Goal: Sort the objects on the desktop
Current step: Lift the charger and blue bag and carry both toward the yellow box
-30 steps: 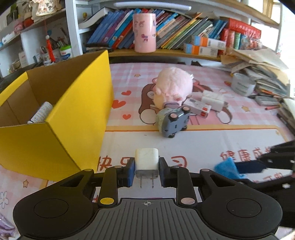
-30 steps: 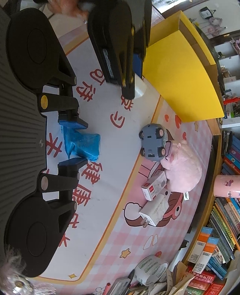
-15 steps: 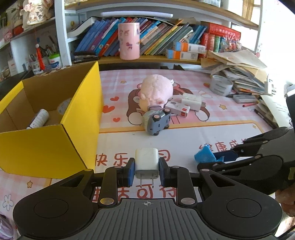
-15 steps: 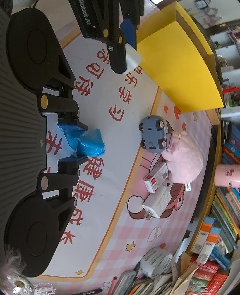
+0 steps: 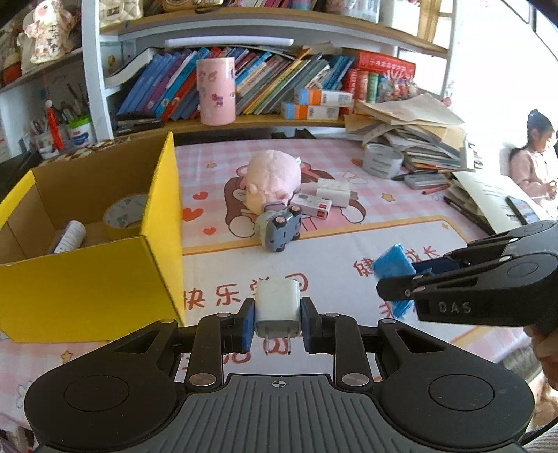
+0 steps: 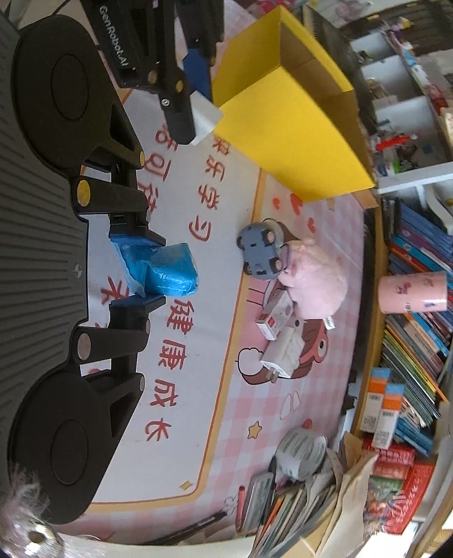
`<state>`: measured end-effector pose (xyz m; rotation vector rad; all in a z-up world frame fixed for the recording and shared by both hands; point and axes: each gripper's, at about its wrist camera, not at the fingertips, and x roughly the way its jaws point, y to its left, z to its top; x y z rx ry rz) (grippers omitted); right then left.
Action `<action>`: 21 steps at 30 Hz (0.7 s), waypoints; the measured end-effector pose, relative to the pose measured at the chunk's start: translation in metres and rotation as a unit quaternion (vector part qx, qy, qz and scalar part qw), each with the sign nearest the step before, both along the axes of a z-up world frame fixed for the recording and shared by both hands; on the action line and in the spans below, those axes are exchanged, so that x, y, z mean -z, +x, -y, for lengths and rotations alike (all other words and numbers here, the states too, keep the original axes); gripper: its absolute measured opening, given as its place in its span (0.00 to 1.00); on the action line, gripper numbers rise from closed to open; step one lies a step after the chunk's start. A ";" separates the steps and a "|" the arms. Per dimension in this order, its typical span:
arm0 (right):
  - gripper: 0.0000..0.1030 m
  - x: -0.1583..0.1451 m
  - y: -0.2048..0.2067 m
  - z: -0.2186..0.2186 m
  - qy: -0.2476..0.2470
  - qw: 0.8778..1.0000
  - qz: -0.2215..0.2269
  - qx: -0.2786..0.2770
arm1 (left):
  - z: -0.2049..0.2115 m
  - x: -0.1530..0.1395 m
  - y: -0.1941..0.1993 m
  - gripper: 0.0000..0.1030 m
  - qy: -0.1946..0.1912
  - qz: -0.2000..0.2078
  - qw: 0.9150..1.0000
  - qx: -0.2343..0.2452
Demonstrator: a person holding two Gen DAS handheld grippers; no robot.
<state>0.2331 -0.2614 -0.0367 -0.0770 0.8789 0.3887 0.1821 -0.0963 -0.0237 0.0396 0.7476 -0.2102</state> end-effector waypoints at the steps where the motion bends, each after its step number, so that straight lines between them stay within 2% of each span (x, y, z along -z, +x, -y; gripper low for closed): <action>1: 0.25 -0.002 -0.004 -0.002 0.002 1.000 0.002 0.005 | -0.004 -0.002 -0.004 0.24 0.001 0.002 1.000 0.006; 11: 0.25 -0.015 -0.057 -0.032 0.016 0.998 0.021 0.057 | -0.042 -0.013 -0.040 0.24 0.005 0.011 0.999 0.045; 21: 0.24 -0.012 -0.100 -0.071 0.017 0.998 0.014 0.064 | -0.081 -0.012 -0.077 0.24 0.001 0.011 0.999 0.053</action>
